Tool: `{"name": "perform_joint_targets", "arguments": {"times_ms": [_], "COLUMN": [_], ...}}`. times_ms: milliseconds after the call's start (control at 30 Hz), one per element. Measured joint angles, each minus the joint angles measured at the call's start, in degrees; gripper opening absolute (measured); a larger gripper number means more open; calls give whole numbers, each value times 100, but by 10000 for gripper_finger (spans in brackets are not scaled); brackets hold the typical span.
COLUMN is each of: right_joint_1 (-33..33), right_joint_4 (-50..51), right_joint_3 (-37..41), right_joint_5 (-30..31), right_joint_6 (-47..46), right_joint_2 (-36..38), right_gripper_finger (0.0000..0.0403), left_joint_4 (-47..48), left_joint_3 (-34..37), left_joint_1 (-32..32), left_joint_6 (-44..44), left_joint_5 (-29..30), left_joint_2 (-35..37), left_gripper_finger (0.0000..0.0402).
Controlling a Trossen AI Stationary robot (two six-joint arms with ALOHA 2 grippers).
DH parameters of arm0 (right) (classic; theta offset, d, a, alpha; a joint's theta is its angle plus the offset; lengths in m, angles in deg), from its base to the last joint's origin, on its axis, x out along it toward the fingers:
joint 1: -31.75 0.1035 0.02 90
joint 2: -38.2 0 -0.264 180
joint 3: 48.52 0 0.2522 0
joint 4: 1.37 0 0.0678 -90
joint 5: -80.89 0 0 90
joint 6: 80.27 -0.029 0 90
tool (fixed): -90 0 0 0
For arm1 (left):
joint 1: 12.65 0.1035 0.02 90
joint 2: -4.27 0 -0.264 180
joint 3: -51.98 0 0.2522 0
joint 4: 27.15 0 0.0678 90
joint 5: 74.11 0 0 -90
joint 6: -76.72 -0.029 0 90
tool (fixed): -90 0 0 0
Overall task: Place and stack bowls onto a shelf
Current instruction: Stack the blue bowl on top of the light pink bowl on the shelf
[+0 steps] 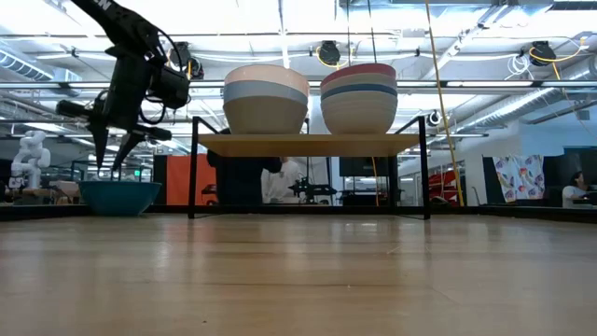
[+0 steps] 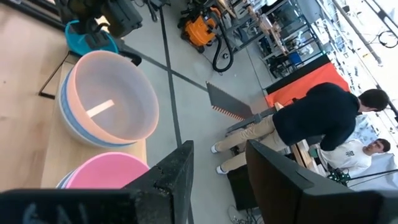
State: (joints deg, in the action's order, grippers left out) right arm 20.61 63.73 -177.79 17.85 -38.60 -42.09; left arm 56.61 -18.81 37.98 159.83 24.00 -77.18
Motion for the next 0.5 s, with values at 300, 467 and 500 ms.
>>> {"name": "perform_joint_targets", "arguments": {"times_ms": [300,467,500], "right_joint_1": [0,0,0], "right_joint_4": [230,251,251], "right_joint_3": [0,0,0], "right_joint_5": [0,0,0], "right_joint_6": [-2,-2,-2], "right_joint_2": [0,0,0], "right_gripper_finger": [139,139,139], "left_joint_4": [26,25,17], "left_joint_3": [0,2,14], "left_joint_1": [-115,-126,-126], "left_joint_6": [1487,1743,1750], "left_joint_5": [-14,101,117], "left_joint_2": [0,0,0], "left_gripper_finger": [113,113,113]}}
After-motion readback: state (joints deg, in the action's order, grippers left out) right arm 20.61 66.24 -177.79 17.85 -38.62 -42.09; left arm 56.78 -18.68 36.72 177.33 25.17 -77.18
